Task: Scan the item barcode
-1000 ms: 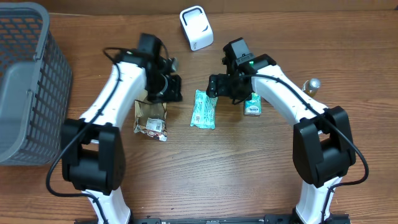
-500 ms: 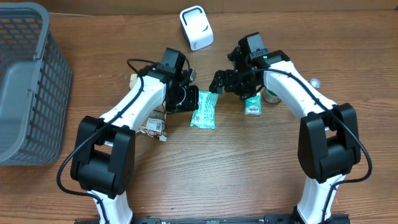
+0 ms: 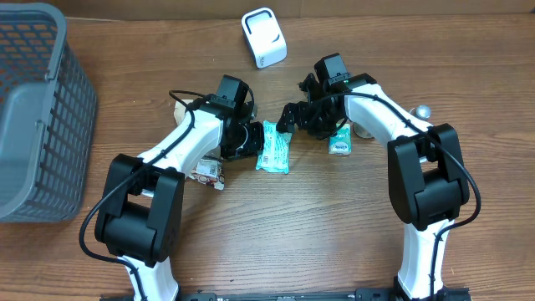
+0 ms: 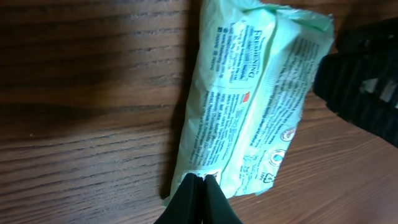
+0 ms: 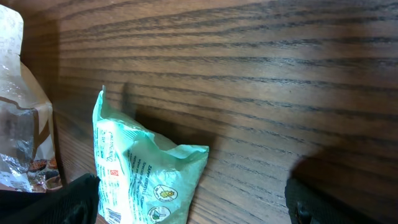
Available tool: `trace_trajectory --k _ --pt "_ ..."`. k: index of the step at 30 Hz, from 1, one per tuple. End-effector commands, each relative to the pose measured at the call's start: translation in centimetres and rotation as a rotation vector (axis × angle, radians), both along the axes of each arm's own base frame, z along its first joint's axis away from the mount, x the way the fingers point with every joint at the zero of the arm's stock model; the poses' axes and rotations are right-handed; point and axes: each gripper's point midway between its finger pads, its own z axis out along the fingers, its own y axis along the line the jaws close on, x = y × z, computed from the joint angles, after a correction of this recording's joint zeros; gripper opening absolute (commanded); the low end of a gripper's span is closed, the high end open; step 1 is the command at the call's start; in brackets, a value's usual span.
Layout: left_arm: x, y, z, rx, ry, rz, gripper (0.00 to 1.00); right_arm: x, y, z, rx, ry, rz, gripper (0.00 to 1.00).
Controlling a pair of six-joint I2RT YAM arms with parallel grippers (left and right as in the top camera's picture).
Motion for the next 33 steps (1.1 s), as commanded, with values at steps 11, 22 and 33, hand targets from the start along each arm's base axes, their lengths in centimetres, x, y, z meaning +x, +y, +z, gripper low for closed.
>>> trace_trajectory --k 11,22,33 --pt "-1.0 -1.3 -1.7 0.053 0.001 -0.025 0.04 -0.6 0.4 -0.3 0.019 0.019 0.021 0.92" --pt "-2.0 -0.7 -5.1 0.083 0.095 -0.016 0.04 -0.7 1.0 0.0 0.055 0.02 0.032 0.93" --pt "-2.2 -0.4 -5.3 0.092 0.108 -0.012 0.04 -1.1 1.9 -1.5 0.109 0.086 0.019 0.84"
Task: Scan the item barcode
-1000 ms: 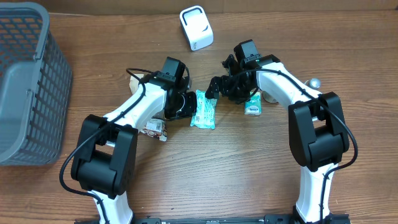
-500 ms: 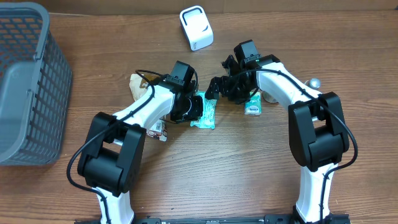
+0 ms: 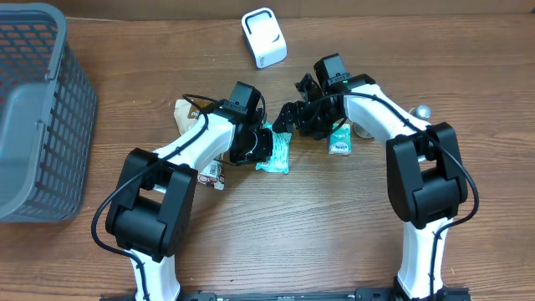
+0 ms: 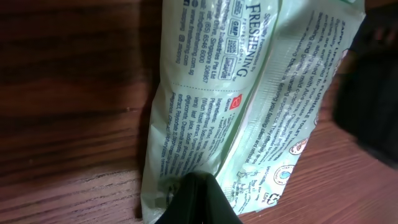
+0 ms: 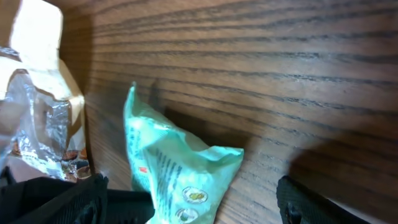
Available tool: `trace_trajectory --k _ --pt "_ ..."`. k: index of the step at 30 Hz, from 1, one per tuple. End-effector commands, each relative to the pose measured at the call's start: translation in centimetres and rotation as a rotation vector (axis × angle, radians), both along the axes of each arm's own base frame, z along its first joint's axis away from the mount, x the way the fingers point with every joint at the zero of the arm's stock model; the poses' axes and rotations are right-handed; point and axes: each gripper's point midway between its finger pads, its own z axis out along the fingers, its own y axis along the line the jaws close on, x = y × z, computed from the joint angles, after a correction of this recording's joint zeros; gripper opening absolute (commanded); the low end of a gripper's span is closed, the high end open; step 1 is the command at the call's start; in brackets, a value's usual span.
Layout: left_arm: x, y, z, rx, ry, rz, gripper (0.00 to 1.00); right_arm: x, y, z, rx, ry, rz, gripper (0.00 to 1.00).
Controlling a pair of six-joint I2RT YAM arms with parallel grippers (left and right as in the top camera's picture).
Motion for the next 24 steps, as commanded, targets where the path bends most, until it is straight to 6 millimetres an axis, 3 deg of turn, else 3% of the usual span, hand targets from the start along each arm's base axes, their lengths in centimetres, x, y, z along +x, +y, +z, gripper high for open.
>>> trace_trajectory --k 1,3,8,19,24 --pt "-1.3 1.4 -3.3 0.075 0.083 0.02 0.04 -0.8 0.6 -2.1 0.021 0.062 0.008 0.84" --pt "-1.3 1.5 -3.3 0.079 0.081 0.021 0.04 -1.1 1.2 -2.9 0.06 0.092 0.018 0.82" --pt "-1.3 1.6 -3.4 0.082 0.081 0.021 0.04 -1.9 2.2 -3.9 0.138 0.148 0.036 0.59" --pt "-1.2 1.7 -3.4 0.091 0.076 0.023 0.04 -2.9 3.4 -3.6 0.18 0.169 0.067 0.58" --pt "-1.2 1.7 -3.4 0.091 0.076 0.023 0.04 -3.1 4.2 -3.6 0.182 0.157 0.087 0.47"
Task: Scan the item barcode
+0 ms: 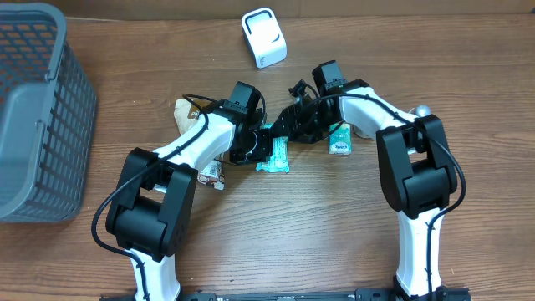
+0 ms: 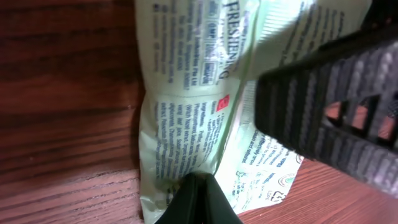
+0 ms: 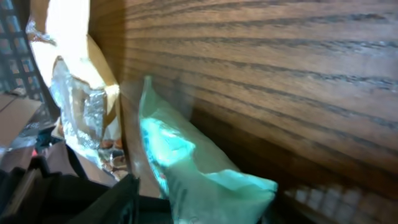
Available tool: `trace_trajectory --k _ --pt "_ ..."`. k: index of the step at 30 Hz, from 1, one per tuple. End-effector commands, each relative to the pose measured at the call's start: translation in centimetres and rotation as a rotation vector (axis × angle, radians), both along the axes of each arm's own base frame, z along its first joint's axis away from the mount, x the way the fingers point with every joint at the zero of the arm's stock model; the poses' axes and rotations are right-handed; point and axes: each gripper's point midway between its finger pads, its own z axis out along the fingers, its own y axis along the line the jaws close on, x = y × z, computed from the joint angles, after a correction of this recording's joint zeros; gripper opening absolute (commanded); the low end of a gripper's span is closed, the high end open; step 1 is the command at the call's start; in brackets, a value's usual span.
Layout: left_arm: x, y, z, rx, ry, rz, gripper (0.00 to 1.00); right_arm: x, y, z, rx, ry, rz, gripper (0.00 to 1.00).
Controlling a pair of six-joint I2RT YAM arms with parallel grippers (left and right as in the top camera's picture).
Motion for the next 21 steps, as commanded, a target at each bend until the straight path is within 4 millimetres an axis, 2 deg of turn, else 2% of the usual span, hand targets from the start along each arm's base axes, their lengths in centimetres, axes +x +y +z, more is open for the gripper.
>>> trace_trajectory --k 1,3,5,7,8,9,11,14,21 --pt "-1.2 1.7 -3.4 0.089 0.071 0.023 0.04 -2.1 1.4 -2.4 -0.02 0.054 0.047 0.47" --pt "-1.2 1.7 -3.4 0.089 0.071 0.023 0.04 -2.1 1.5 -2.4 -0.019 0.05 0.049 0.44" --pt "-1.2 1.7 -3.4 0.089 0.071 0.023 0.04 -2.1 1.5 -2.4 -0.018 0.049 0.05 0.38" --pt "-1.2 1.7 -3.4 0.089 0.07 0.023 0.04 -2.1 1.5 -2.4 -0.019 0.049 0.05 0.37" --pt "-1.2 1.7 -3.4 0.089 0.07 0.023 0.04 -2.1 1.5 -2.4 -0.019 0.049 0.05 0.38" --pt "-1.2 1.7 -3.4 0.089 0.07 0.023 0.04 -2.1 1.5 -2.4 -0.02 0.05 0.05 0.45" --pt "-1.2 1.7 -3.4 0.089 0.07 0.023 0.04 -2.2 1.4 -2.5 -0.021 0.053 0.05 0.5" --pt "-1.2 1.7 -3.4 0.089 0.07 0.022 0.04 -2.5 1.3 -2.9 -0.023 0.059 0.05 0.5" --pt "-1.1 1.7 -3.4 0.089 0.07 0.022 0.04 -3.0 1.1 -3.5 -0.026 0.067 0.05 0.32"
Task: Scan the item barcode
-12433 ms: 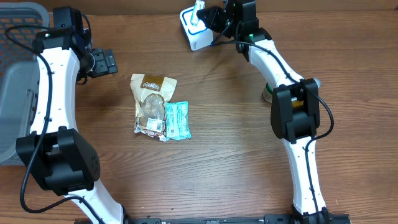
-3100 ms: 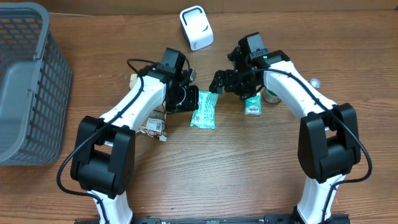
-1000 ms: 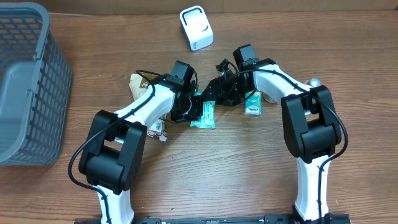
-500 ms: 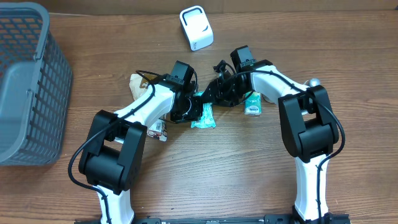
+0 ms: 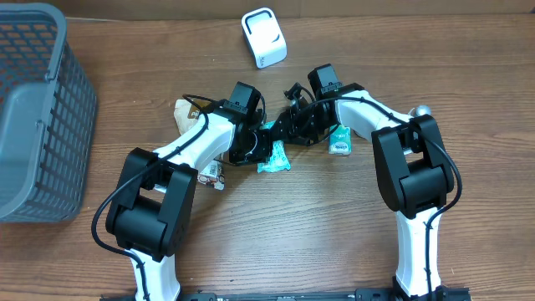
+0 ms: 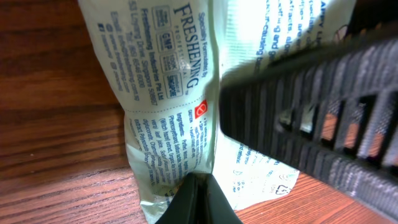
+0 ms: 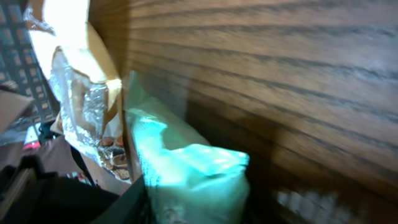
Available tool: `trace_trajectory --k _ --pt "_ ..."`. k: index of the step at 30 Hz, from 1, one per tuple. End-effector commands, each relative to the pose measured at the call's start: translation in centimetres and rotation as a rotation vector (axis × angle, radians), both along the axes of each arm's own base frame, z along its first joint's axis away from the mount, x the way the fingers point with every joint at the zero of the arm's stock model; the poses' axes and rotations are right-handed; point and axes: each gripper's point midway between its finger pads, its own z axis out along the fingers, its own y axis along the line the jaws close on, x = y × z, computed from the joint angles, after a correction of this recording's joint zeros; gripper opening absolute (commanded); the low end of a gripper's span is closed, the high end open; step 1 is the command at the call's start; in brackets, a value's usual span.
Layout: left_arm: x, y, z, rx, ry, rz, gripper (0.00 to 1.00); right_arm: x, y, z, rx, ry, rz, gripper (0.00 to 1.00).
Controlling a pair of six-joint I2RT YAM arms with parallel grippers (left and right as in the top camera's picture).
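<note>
A pale green wipes pack (image 5: 274, 157) lies on the table, printed side up in the left wrist view (image 6: 168, 93). My left gripper (image 5: 263, 150) (image 6: 198, 182) is shut on the pack's near edge. From the far side, my right gripper (image 5: 286, 130) (image 7: 196, 205) straddles the pack's other end (image 7: 186, 174). One of its fingers (image 7: 127, 202) lies against the pack, and the other is lost in blur and shadow. That ribbed black finger (image 6: 311, 106) crosses the pack in the left wrist view. A white scanner (image 5: 264, 38) stands at the back of the table.
A second green pack (image 5: 339, 140) lies under the right arm. A beige foil snack packet (image 5: 184, 111) (image 7: 71, 87) and a small packet (image 5: 211, 174) lie by the left arm. A grey basket (image 5: 38, 109) fills the left side. A silver knob (image 5: 422, 110) sits at the right.
My right gripper has moved further over the pack's far end, and its finger covers more of the pack in the left wrist view. My left gripper still pinches the near edge.
At first my left gripper pinched the pack's edge, and my right gripper stood wide open some way off. Then both had drawn closer. The right fingers came over the pack, with the gap between them narrower each time, and now they flank its far end.
</note>
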Motion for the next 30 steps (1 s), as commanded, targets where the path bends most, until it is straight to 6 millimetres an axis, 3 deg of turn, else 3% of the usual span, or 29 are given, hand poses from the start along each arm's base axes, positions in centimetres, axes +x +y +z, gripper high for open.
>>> trace_trajectory --k 1,5,10,18,21,25,30 --pt "-1.0 1.6 -3.3 0.086 0.064 0.022 0.04 -2.2 0.2 -2.8 -0.051 0.071 0.022 0.27" --pt "-1.0 1.6 -3.3 0.086 0.065 0.021 0.04 -2.1 0.1 -3.0 -0.06 0.063 0.02 0.12" --pt "-1.1 1.4 -2.2 0.043 0.066 -0.039 0.04 -1.9 -0.1 -3.0 -0.065 0.059 0.015 0.11" --pt "-0.6 4.2 0.6 0.07 0.1 -0.083 0.04 -1.4 -0.9 -3.0 -0.064 0.055 -0.001 0.1" --pt "1.1 5.5 2.9 0.079 0.069 -0.083 0.04 -1.3 -0.9 -2.7 -0.06 0.037 0.012 0.07" --pt "4.9 8.6 7.4 0.135 -0.009 -0.005 0.04 -1.2 -0.8 -1.7 -0.051 -0.003 0.034 0.04" --pt "8.1 14.2 10.7 0.299 -0.102 0.098 0.07 -1.6 -1.0 0.1 -0.047 -0.019 0.052 0.04"
